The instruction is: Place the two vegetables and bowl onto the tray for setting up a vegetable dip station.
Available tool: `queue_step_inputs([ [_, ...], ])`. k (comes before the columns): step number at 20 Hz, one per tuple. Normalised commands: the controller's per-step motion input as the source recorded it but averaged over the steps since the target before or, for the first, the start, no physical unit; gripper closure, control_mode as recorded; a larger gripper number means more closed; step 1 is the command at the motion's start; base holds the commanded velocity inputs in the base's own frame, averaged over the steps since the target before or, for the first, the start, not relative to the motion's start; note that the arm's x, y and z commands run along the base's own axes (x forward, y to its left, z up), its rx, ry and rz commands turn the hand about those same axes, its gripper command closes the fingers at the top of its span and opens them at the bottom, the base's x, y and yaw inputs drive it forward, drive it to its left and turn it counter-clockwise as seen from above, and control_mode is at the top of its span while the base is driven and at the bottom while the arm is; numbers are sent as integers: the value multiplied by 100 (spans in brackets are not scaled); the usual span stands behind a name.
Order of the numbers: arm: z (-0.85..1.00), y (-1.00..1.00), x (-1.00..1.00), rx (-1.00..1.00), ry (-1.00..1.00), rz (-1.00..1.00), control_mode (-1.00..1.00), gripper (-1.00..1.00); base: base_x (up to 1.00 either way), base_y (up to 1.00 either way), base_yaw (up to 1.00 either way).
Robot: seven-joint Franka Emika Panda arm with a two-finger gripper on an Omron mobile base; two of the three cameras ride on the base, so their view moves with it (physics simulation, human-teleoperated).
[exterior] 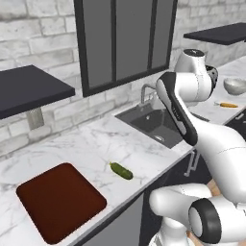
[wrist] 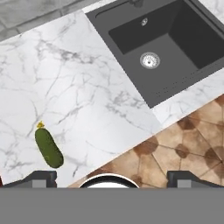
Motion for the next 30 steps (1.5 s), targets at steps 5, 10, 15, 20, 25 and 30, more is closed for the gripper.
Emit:
queue_step_inputs([
  [5,0,0,0,0,0,0,100,-100,29,-47,0],
  [10,0,0,0,0,0,0,100,-100,17,-51,0],
  [15,0,0,0,0,0,0,100,-100,16,-51,1],
  [20,0,0,0,0,0,0,100,-100,17,-49,6],
  [25,0,0,0,0,0,0,100,-100,13,-50,6],
  [30,0,0,0,0,0,0,100,-100,10,-53,2],
])
